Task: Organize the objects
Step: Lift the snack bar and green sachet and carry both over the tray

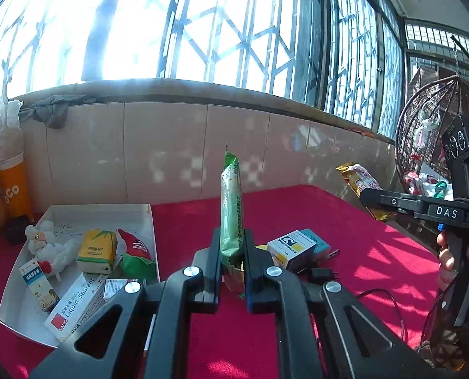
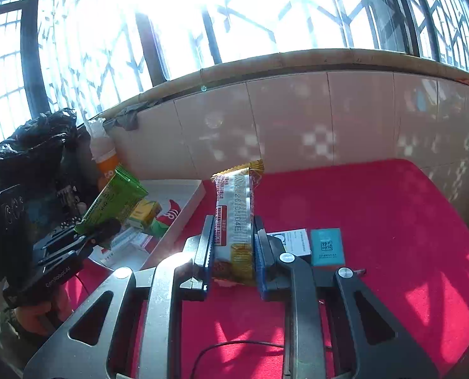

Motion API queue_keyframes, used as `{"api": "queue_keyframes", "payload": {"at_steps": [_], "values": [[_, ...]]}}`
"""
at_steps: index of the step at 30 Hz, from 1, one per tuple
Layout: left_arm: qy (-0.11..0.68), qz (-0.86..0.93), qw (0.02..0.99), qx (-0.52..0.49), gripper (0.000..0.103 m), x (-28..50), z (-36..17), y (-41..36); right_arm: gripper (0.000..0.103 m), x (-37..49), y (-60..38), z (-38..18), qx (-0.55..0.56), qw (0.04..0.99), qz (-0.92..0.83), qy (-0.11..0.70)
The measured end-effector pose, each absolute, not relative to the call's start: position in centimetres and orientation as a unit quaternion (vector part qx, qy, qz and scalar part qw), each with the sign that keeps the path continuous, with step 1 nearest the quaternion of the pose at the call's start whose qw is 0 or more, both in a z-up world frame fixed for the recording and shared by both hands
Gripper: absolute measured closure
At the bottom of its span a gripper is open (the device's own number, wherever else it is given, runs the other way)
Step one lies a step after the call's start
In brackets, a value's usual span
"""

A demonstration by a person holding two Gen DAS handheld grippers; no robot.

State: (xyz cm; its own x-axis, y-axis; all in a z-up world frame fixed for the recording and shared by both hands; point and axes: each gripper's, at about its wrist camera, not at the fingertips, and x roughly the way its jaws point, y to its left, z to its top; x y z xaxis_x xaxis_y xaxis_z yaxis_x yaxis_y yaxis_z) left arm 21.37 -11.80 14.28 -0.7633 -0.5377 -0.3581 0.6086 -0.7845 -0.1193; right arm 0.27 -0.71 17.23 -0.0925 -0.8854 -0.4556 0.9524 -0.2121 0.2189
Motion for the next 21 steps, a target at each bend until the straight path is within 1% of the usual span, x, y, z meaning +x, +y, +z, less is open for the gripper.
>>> {"api": "queue_keyframes", "payload": {"at_steps": [21], "values": [[0.159, -0.916, 0.348, 0.116, 0.094, 26.2, 14.1, -14.4, 0.082, 6.4, -5.3, 18.1, 0.235, 0.664, -0.699, 0.12]]}}
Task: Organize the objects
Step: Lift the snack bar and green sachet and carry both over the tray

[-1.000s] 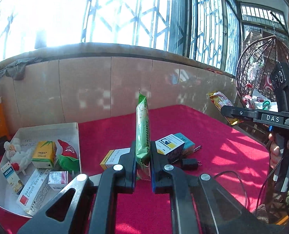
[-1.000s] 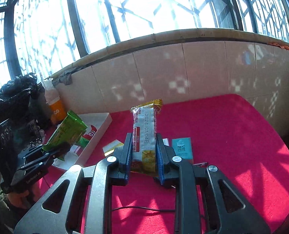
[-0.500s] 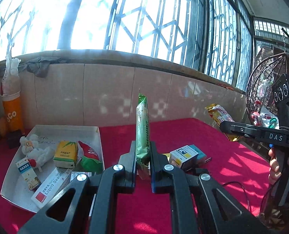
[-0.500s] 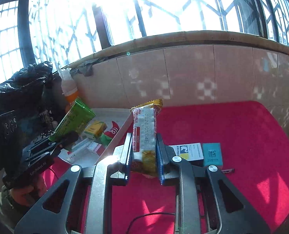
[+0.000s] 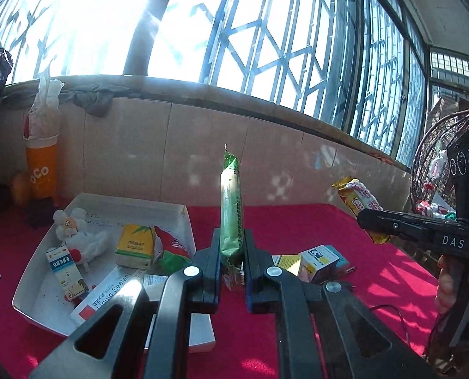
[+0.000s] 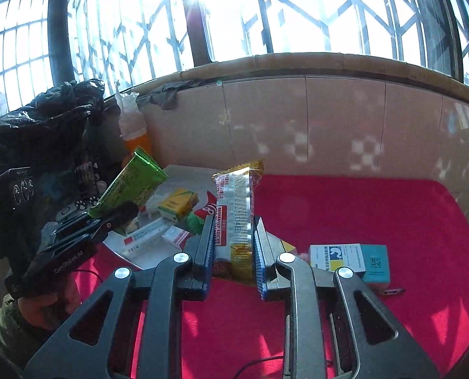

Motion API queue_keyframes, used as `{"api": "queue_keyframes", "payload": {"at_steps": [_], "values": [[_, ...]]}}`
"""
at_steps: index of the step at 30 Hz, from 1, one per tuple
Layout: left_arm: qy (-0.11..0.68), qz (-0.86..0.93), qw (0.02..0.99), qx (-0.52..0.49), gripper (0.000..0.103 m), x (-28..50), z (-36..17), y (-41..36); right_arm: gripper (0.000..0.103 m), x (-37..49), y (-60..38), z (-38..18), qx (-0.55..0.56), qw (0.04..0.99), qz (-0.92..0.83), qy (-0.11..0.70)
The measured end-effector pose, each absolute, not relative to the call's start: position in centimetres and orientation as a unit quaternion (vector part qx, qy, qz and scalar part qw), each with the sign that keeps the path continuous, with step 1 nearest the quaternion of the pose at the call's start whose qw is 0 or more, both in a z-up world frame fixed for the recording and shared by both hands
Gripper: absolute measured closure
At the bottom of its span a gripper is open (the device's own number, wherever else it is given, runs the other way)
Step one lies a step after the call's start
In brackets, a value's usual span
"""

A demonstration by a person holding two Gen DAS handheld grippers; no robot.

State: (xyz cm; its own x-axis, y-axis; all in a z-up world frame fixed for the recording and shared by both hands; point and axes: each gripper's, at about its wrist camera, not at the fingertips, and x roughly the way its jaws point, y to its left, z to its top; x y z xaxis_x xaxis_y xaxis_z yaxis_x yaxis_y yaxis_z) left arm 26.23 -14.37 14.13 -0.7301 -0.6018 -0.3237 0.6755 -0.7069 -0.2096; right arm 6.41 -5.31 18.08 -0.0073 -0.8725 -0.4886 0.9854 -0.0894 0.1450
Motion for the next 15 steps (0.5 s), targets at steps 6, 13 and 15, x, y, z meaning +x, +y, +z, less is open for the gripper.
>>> {"api": "queue_keyframes", "payload": {"at_steps": [6, 13, 15], "values": [[0.166, -0.913, 0.357, 0.107, 0.094, 27.4, 14.0, -15.0, 0.082, 7.6, -6.7, 18.4, 0.232, 0.672, -0.691, 0.129], [0.181, -0.903, 0.377, 0.096, 0.094, 29.3, 13.8, -16.1, 0.082, 9.2, -9.2, 18.2, 0.239, 0.682, -0.675, 0.145], [0.186, -0.9, 0.384, 0.093, 0.094, 29.9, 13.7, -16.5, 0.082, 9.6, -10.1, 18.2, 0.242, 0.686, -0.67, 0.15]]}}
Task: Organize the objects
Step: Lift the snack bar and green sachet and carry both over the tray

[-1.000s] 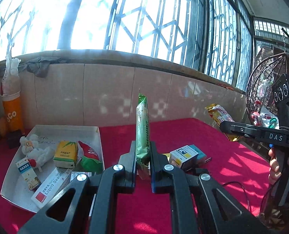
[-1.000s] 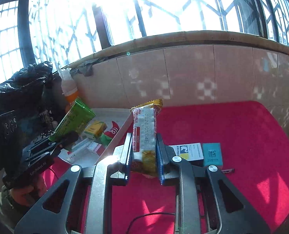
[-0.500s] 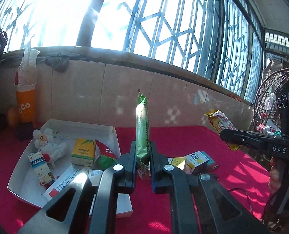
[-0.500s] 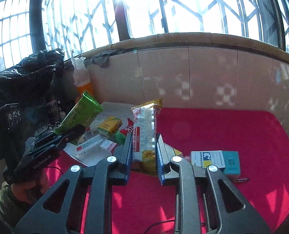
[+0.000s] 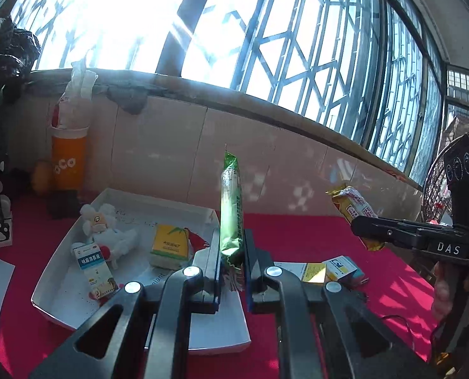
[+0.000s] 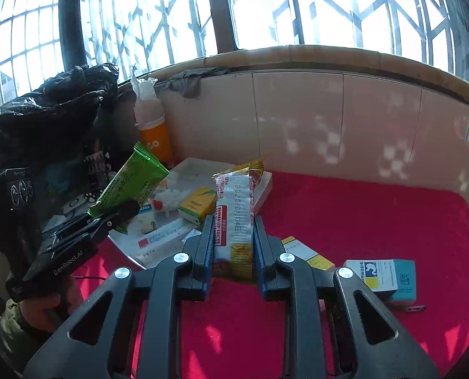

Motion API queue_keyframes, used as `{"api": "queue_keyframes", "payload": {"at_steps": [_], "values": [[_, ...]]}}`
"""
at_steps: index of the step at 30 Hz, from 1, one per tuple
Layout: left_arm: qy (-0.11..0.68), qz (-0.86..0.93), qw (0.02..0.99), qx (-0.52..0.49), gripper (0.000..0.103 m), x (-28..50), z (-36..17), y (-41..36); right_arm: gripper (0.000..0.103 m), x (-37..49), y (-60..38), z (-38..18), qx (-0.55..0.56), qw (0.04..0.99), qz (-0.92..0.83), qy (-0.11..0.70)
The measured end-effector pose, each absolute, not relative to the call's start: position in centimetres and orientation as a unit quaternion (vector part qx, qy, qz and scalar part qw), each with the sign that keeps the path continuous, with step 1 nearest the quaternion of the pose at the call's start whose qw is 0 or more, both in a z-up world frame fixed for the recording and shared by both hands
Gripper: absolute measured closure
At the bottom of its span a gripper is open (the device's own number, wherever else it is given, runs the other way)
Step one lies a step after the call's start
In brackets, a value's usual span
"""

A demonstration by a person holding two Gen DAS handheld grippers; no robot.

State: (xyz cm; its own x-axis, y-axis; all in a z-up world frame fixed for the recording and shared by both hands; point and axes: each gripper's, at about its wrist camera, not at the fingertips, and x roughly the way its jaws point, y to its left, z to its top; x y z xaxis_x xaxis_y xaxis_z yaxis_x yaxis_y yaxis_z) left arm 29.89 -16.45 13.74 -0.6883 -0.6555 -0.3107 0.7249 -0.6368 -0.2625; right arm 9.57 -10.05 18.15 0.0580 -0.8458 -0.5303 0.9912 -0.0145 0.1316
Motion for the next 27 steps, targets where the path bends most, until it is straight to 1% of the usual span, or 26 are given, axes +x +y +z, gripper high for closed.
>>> {"api": "queue_keyframes", "payload": {"at_steps": [17, 22, 27], "values": [[0.206, -0.879, 0.42, 0.087, 0.094, 33.9, 13.2, -20.1, 0.082, 13.4, -17.7, 16.3, 0.263, 0.685, -0.646, 0.208], [0.2, -0.878, 0.425, 0.093, 0.094, 34.5, 14.0, -22.1, 0.082, 13.4, -19.4, 16.7, 0.275, 0.683, -0.646, 0.2], [0.241, -0.873, 0.412, 0.1, 0.094, 34.9, 14.2, -26.1, 0.082, 13.3, -21.7, 17.1, 0.279, 0.677, -0.651, 0.2]]}}
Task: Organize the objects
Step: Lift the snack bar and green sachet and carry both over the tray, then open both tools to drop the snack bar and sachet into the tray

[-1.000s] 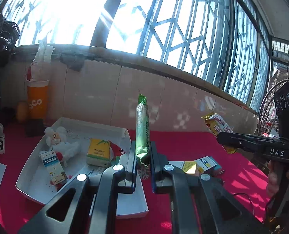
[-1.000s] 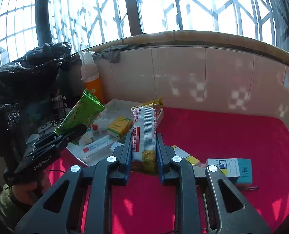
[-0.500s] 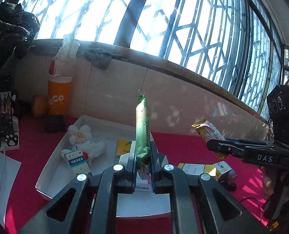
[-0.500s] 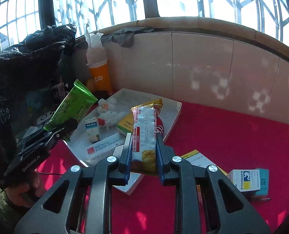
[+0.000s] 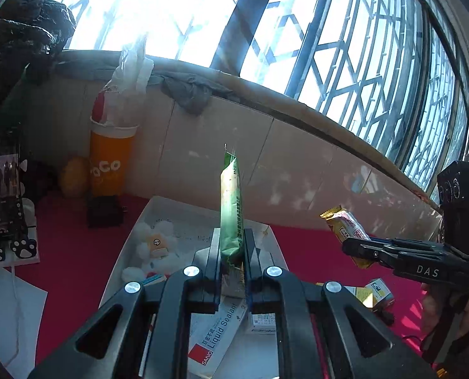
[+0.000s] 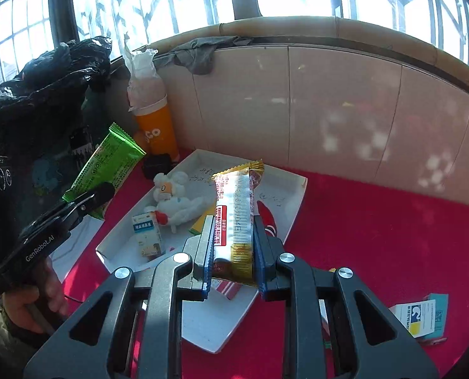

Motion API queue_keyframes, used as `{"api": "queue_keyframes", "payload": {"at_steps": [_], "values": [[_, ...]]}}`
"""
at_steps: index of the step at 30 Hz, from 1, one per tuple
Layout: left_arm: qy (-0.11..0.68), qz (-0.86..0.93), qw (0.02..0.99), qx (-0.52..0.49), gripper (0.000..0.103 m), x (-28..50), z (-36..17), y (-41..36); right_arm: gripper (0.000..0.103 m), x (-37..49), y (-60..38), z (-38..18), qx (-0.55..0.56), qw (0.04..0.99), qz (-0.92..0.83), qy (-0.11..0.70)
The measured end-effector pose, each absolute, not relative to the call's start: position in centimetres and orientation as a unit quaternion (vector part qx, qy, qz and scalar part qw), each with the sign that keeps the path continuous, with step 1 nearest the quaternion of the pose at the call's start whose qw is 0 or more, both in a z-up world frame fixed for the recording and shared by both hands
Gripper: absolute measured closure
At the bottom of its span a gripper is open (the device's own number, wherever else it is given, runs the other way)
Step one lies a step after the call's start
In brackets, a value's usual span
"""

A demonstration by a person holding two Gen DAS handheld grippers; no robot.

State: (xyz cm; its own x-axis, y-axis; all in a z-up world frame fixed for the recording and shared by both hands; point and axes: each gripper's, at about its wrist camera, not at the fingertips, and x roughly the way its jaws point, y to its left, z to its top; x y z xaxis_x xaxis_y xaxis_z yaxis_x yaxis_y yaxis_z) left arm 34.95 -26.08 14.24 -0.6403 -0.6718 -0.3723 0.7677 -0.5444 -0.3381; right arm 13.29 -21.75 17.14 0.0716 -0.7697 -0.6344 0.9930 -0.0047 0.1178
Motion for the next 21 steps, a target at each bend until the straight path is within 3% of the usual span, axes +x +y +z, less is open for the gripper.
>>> {"api": "queue_keyframes", "payload": {"at_steps": [7, 16, 17, 18, 19, 20, 21], "values": [[0.29, -0.869, 0.381, 0.127, 0.094, 32.7, 12.2, -30.5, 0.082, 12.2, -26.8, 14.5, 0.327, 0.648, -0.655, 0.207], [0.313, -0.844, 0.408, 0.154, 0.09, 30.9, 9.6, -33.1, 0.081, 10.7, -32.3, 10.4, 0.399, 0.61, -0.654, 0.202], [0.309, -0.841, 0.415, 0.157, 0.085, 30.9, 9.6, -33.1, 0.077, 10.6, -32.3, 10.3, 0.401, 0.606, -0.657, 0.2], [0.307, -0.838, 0.423, 0.157, 0.057, 31.0, 9.6, -33.0, 0.06, 10.5, -32.2, 10.2, 0.402, 0.605, -0.659, 0.194], [0.303, -0.836, 0.43, 0.154, 0.013, 31.2, 9.6, -32.9, 0.049, 10.3, -32.0, 10.2, 0.403, 0.605, -0.66, 0.188], [0.297, -0.835, 0.44, 0.147, 0.0, 31.5, 9.7, -32.7, 0.025, 10.1, -31.7, 10.3, 0.401, 0.605, -0.663, 0.182], [0.287, -0.831, 0.456, 0.139, 0.0, 31.9, 10.0, -32.4, 0.017, 9.9, -31.3, 10.5, 0.399, 0.601, -0.67, 0.176]]}}
